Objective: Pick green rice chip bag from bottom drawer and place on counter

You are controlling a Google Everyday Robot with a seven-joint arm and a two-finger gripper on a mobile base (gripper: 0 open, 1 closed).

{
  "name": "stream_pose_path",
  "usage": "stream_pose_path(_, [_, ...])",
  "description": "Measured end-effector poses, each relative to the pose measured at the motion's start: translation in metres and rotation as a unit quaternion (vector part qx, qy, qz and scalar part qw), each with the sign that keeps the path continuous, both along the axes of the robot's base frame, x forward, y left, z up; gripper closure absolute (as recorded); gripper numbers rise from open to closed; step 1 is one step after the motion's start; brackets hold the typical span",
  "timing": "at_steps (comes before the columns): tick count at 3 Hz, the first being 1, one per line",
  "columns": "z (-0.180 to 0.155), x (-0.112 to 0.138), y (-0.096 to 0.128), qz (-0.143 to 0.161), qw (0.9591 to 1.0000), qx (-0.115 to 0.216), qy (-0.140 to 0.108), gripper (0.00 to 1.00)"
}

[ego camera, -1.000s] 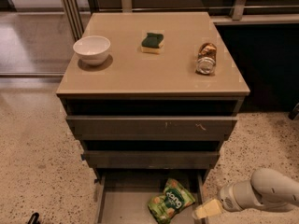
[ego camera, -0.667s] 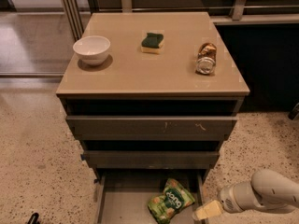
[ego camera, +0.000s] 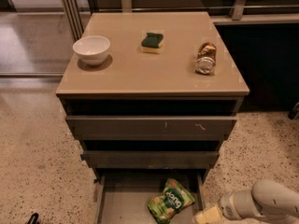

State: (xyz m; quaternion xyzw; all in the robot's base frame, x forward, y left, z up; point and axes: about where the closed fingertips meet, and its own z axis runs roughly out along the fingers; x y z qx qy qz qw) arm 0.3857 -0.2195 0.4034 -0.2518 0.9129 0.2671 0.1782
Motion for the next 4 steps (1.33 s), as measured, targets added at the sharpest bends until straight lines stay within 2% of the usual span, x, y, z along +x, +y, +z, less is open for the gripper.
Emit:
stream_pose_path(1, [-0.036,0.010,0.012,0.004,0.9997,0.025,0.005,0.00])
stream_pose_path(2, [-0.085,0.047,0.039,0.021,0.9972,0.066,0.028,0.00])
stream_pose_path(3, [-0.086,0.049,0.039,0.021,0.9972,0.067,0.027,0.00])
stream_pose_path(4, [-0.090,0.046,0.037,0.006,0.9983,0.056,0.016,0.00])
